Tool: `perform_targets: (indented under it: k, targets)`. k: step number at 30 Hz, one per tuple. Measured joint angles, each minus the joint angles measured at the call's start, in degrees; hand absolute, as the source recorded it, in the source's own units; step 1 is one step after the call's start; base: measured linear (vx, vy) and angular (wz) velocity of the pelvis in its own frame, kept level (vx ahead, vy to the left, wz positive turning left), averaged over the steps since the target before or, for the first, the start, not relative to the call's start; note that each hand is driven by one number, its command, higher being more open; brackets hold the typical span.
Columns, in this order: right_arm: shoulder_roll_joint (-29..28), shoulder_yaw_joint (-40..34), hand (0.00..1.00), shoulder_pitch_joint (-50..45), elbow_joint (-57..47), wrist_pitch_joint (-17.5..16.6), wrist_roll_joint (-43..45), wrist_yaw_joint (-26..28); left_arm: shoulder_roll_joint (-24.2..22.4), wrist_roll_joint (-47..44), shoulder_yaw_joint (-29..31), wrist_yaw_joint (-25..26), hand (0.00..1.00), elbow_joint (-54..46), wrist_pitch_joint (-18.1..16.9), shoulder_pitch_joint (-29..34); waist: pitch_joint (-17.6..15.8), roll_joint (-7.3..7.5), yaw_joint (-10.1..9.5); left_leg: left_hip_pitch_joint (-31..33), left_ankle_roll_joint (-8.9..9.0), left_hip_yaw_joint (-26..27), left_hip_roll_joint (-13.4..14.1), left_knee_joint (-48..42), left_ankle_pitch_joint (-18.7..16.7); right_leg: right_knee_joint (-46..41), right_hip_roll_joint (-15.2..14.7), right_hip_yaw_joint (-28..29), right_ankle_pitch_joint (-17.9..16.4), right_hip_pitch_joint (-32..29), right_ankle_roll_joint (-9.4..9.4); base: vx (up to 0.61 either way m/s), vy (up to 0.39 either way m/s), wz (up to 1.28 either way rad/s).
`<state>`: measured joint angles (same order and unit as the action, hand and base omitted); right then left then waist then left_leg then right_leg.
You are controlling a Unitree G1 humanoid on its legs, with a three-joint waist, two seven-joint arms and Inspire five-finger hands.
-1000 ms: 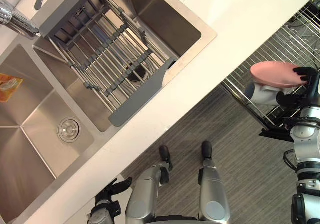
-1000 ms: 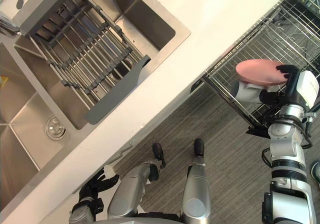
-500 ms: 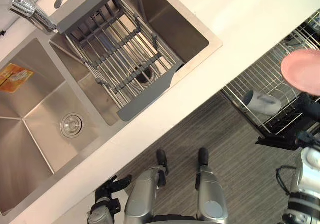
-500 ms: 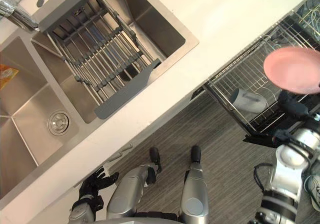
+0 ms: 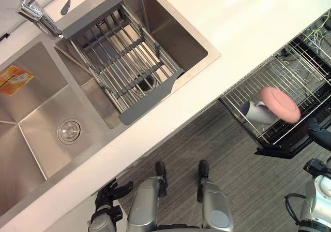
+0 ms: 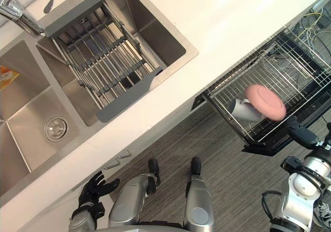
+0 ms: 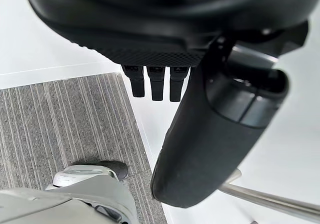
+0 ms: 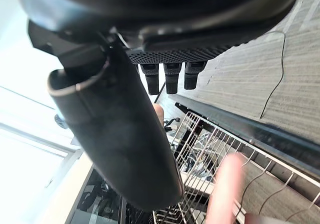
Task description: Walk over to the sink, pick up the cup, carry it to the dishwasher, place the cup inside the dishwasher, then close the dishwasher door
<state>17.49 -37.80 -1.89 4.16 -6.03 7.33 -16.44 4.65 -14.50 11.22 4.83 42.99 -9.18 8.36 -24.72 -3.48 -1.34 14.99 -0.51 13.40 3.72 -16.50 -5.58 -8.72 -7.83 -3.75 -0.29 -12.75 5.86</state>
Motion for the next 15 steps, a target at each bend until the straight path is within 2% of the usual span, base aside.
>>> perform_targets:
  k: [6,15]
  targets:
    - [0.0,1.6,0.9,2.1,2.0,0.2,-0.1,0.4,0.1,0.0,0.0,-0.1,0.9,0.0,-0.1,-0.3,0.3,0.25,-0.83,0.0,0.18,-0.3,-0.1,0.6,0.2,0.1,0.0,-0.2,0.0,0.0,0.0,0.01,0.0,0.01]
    - [0.0,2.2,0.9,2.3,2.3,0.3,1.3,0.4,0.1,0.0,-0.1,0.1,0.9,0.2,-0.1,-0.3,1.8,0.95,-0.89,-0.1,0.38,-1.4,-0.5,2.1,1.3,0.5,-0.3,-1.1,0.0,0.0,0.0,0.01,-0.005,0.05]
